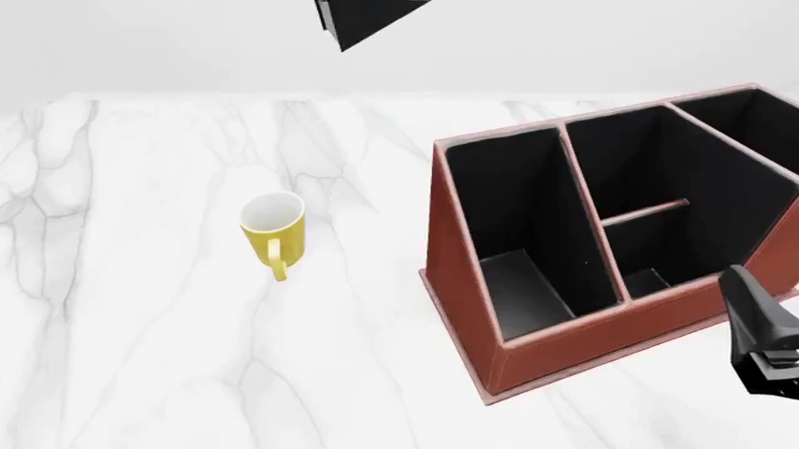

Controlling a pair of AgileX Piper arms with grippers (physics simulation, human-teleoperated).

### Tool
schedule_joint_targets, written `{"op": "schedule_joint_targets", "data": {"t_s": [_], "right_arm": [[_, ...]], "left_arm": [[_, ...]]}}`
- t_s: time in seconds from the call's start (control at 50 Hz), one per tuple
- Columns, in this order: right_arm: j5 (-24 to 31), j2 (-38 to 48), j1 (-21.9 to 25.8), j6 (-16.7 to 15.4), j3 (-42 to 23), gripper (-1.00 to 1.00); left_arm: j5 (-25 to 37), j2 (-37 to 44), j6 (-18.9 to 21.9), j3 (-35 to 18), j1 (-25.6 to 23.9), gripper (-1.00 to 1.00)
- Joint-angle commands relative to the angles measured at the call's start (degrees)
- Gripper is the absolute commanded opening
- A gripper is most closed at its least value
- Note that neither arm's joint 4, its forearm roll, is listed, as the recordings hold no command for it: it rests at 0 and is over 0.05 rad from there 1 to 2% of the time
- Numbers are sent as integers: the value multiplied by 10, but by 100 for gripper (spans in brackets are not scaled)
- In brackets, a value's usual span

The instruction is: Pick up the book and place it in the back compartment of the caddy.

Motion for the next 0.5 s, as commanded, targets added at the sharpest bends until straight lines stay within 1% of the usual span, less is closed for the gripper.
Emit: {"op": "schedule_joint_targets", "data": {"t_s": [0.02, 0.04, 0.08, 0.1, 0.12, 0.16, 0.18, 0.2, 0.22, 0.24, 0.26, 0.32, 0.34, 0.36, 0.46, 0.5], "right_arm": [[12, -14, 2, -1, 0, 100], [13, -16, 2, -1, 0, 100], [13, -16, 1, -1, 0, 100], [13, -16, 1, -1, 0, 100], [9, -11, 0, -1, 0, 100], [7, -9, 0, -1, 0, 100], [8, -10, 0, -2, 0, 100], [7, -8, 1, -2, 0, 100], [3, -4, 1, -1, 0, 100], [-1, 1, 1, 0, 0, 100], [-3, 3, 1, 0, 0, 100], [-6, 7, 0, 1, 0, 100], [-37, 43, 1, 9, 0, 100], [-39, 45, 2, 10, 0, 100], [-40, 47, 3, 9, 0, 100], [-41, 47, 3, 10, 0, 100]], "left_arm": [[62, 105, 21, -211, -68, -100], [58, 115, 26, -215, -73, -100], [72, 157, 18, -271, -84, -100], [78, 163, 18, -282, -84, -100], [77, 196, 19, -321, -94, -100], [88, 216, 16, -355, -101, -100], [87, 229, 14, -367, -114, -100], [83, 242, 14, -376, -117, -100], [51, 268, -4, -384, -152, -100], [45, 276, -7, -387, -154, -100], [28, 288, -15, -388, -169, -100], [13, 298, -18, -387, -179, -100], [-216, 244, -81, -158, -237, -100], [-286, 220, -84, -44, -239, -100], [-313, 201, -89, 4, -244, -100], [-320, 196, -94, 13, -244, -100]]}}
